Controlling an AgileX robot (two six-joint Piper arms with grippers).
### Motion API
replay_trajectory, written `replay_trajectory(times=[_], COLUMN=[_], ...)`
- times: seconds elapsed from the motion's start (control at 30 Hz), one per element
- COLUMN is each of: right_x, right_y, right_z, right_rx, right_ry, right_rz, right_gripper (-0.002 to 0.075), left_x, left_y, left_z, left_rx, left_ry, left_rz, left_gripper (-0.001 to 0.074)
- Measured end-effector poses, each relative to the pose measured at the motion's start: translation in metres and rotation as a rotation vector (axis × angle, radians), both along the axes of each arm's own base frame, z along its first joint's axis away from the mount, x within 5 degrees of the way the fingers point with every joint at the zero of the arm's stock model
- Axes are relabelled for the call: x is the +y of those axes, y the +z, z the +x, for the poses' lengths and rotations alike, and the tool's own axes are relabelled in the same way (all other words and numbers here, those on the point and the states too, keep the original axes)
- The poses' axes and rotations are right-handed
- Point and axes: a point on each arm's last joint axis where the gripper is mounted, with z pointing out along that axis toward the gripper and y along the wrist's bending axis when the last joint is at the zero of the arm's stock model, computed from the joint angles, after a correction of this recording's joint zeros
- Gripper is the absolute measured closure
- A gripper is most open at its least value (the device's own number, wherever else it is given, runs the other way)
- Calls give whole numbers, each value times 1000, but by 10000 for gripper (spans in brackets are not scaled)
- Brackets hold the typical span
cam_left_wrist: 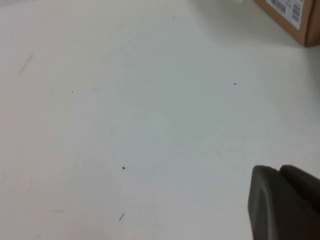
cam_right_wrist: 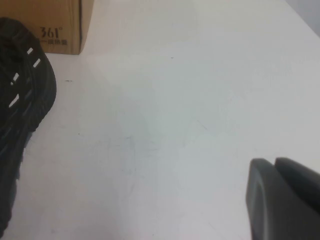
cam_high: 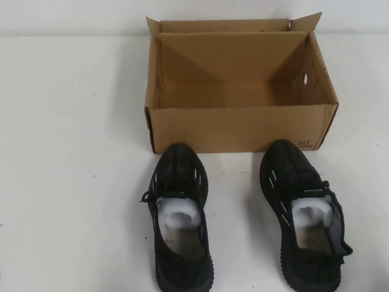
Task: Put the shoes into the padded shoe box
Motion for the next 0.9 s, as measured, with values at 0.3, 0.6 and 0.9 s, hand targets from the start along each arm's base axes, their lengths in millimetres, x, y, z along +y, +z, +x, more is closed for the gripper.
replay_trajectory(times=[0.3,0.6,0.9], right_x=[0,0,-3], right_y=[0,0,0], right_z=[0,0,0], right_rx=[0,0,11], right_ry=[0,0,-2], right_rz=[0,0,-127], right_gripper=[733,733,733], left_x=[0,0,0], left_y=[0,0,0], left_z=[0,0,0], left_rx=[0,0,0], left_ry=[0,0,0], left_rz=[0,0,0], left_gripper=[739,739,739])
